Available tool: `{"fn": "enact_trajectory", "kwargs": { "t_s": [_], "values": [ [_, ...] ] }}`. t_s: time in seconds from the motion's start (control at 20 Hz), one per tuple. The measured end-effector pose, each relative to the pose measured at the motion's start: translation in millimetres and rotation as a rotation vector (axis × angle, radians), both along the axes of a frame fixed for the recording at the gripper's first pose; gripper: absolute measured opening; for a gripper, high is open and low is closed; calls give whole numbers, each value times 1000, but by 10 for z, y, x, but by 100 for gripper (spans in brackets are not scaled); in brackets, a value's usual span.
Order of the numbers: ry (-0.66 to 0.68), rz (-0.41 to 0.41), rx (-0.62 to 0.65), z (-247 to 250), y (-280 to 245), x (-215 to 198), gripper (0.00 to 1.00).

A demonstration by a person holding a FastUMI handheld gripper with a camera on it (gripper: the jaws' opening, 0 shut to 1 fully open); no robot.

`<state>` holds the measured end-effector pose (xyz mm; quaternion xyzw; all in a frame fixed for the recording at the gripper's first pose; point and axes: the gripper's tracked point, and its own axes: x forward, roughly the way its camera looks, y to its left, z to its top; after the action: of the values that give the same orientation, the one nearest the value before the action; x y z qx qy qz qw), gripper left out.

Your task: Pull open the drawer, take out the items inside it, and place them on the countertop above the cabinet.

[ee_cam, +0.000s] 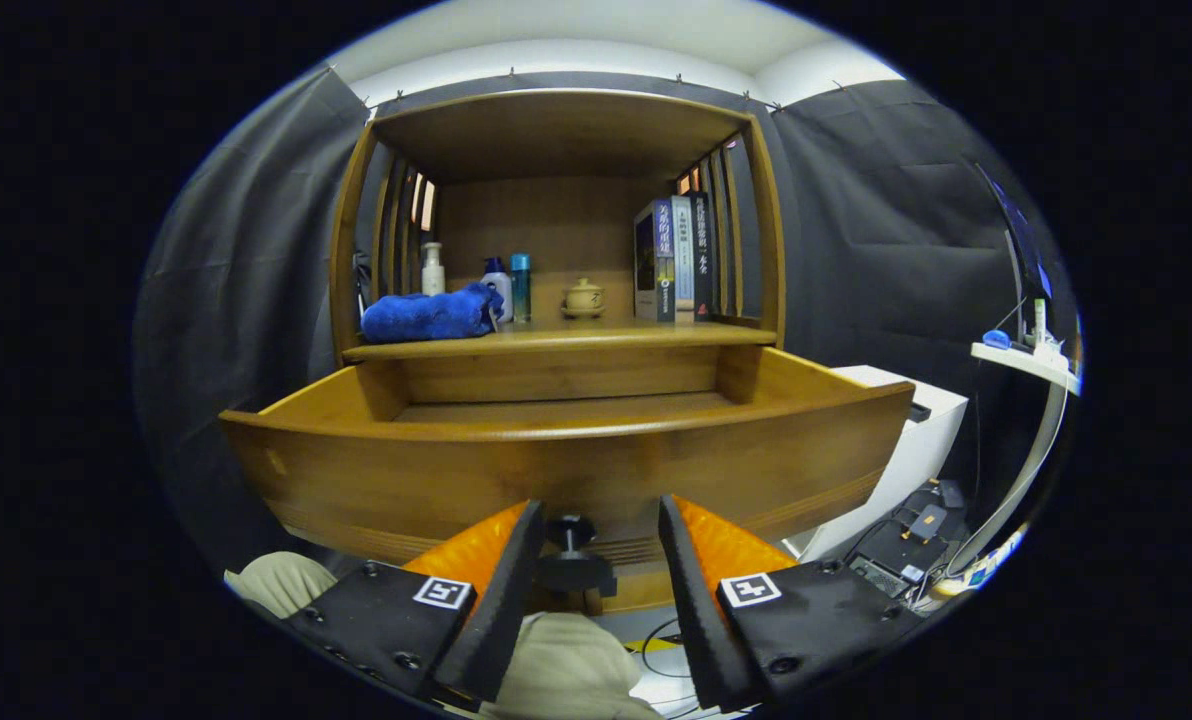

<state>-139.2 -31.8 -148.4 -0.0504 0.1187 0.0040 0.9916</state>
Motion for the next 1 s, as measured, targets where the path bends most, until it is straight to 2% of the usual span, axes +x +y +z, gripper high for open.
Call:
{"fn": "enact_trajectory", "kwargs": {
  "t_s": [0.3, 0.55, 0.7, 0.85, 1.0],
  "values": [
    [-134, -30, 29, 773, -116, 76, 81],
    [-158, -25, 48, 1136, -94, 391, 88],
    [-65, -17, 8, 1075, 17, 640, 92],
    [54, 48, 83, 977, 304, 898, 95],
    [165, 60, 116, 909, 407, 1141, 97]
  ]
}}
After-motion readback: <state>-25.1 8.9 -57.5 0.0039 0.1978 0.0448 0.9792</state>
